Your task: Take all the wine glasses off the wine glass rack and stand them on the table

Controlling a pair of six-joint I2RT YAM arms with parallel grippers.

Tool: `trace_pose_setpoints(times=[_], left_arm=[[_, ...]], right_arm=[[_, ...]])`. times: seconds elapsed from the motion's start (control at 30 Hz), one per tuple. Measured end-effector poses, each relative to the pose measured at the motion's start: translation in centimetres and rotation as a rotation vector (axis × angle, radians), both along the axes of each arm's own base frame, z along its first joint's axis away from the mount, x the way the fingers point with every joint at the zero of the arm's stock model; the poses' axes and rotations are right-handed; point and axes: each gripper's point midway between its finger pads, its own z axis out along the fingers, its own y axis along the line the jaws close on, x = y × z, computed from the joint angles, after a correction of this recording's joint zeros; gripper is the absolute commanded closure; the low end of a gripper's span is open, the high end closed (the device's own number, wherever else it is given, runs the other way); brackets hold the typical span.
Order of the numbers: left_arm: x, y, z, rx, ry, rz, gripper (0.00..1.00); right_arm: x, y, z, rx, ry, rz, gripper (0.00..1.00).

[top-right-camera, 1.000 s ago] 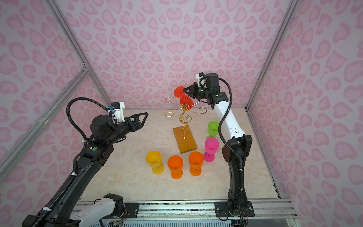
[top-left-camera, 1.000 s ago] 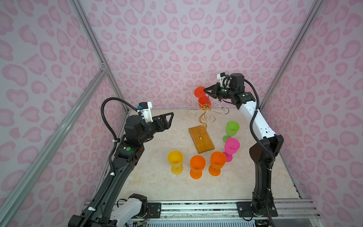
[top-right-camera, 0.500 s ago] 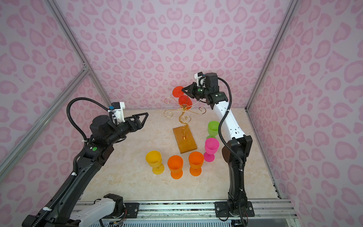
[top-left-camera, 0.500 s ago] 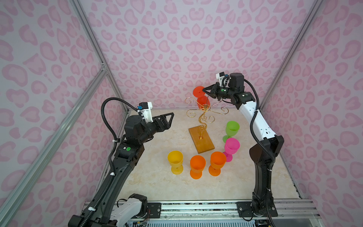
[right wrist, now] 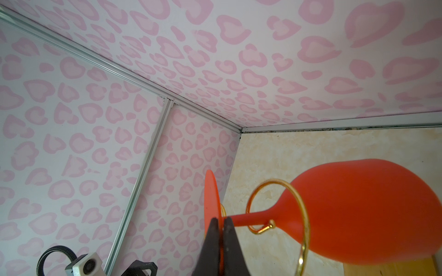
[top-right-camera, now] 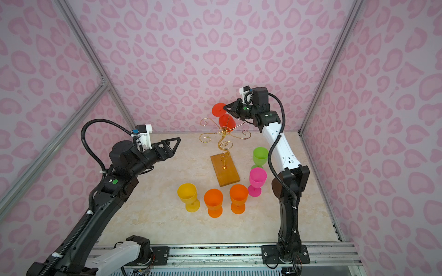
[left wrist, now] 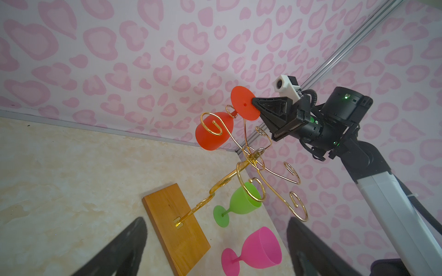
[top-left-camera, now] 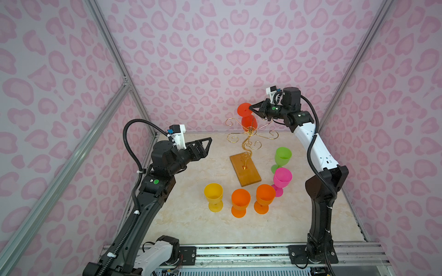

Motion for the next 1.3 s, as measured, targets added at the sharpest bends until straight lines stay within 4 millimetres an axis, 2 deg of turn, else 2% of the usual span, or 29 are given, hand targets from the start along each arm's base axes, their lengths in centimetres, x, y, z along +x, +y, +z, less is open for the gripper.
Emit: trace_pose_setpoints(times=[0.33, 0.67, 0.87, 1.13, 1.3], left_arm=[[0.0, 0.0, 0.0, -0.006, 0.004, 0.0, 0.07], [0.0, -0.1, 0.0, -0.007, 0.004, -0.003, 0.07], [0.0, -0.1, 0.0, -0.007, 0.006, -0.007, 0.07], [0.1, -0.2, -0.2, -0.006, 0.01, -0.008, 0.07], [0.1, -0.2, -0.2, -0.006, 0.01, -0.009, 0.07]], right_arm=[[0.0, -0.9, -0.2, -0.003, 0.01, -0.012, 1.0], [0.2, -0.7, 0.0, 0.031, 0.02, 0.009, 1.0], [0.8, -1.8, 0.2, 0.057, 0.028, 0.004, 1.0], [0.6, -1.7, 0.2, 0.062, 0.026, 0.017, 1.0], [0.6, -2.6, -0.2, 0.061, 0.031, 0.002, 1.0]])
